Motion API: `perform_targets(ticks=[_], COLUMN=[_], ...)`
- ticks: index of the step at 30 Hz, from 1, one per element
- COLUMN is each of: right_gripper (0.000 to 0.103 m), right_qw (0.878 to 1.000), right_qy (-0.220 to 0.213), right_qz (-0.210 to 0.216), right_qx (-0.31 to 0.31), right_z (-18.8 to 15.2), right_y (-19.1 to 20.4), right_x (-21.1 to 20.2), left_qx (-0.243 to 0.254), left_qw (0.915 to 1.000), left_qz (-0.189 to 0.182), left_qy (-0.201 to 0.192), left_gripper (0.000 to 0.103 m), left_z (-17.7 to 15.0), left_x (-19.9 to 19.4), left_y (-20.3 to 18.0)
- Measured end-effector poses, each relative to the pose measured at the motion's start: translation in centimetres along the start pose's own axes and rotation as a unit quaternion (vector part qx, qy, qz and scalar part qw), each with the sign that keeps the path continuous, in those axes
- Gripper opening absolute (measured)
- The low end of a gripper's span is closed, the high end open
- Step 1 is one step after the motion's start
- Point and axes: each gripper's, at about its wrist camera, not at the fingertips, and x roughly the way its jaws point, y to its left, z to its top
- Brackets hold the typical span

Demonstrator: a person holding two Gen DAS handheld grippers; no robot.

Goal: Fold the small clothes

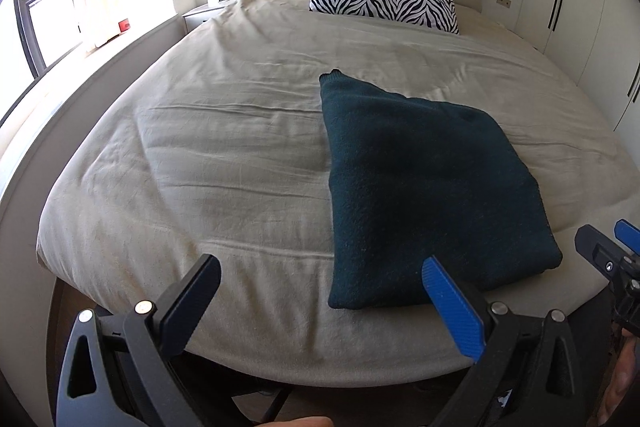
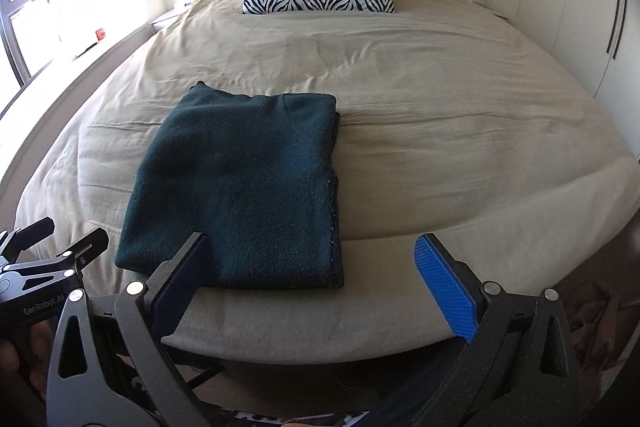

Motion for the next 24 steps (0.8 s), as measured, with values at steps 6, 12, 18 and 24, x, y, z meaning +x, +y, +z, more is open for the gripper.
perform_targets(ticks=[6, 12, 18, 24], right_gripper=[0.103, 0.103, 0.103, 0.103], right_qw=[1.000, 1.000, 1.000, 1.000], right_qy=[0.005, 0.007, 0.008, 0.011], right_qz=[0.001, 0.004, 0.004, 0.005], right_qx=[-0.002, -0.001, 0.001, 0.005], right_z=[0.01, 0.00, -0.08, -0.29], right_y=[0.26, 0.27, 0.17, 0.06], right_x=[0.10, 0.17, 0.22, 0.39], left_qx=[-0.002, -0.003, -0.002, -0.003], left_qw=[1.0000, 1.0000, 1.0000, 1.0000], left_qz=[-0.002, -0.005, -0.006, -0.006], left_qy=[0.002, 0.003, 0.004, 0.004], left_gripper=[0.103, 0.103, 0.103, 0.103], left_z=[-0.02, -0.07, -0.21, -0.23], left_x=[0.10, 0.13, 0.11, 0.14], left_y=[0.03, 0.07, 0.01, 0.00])
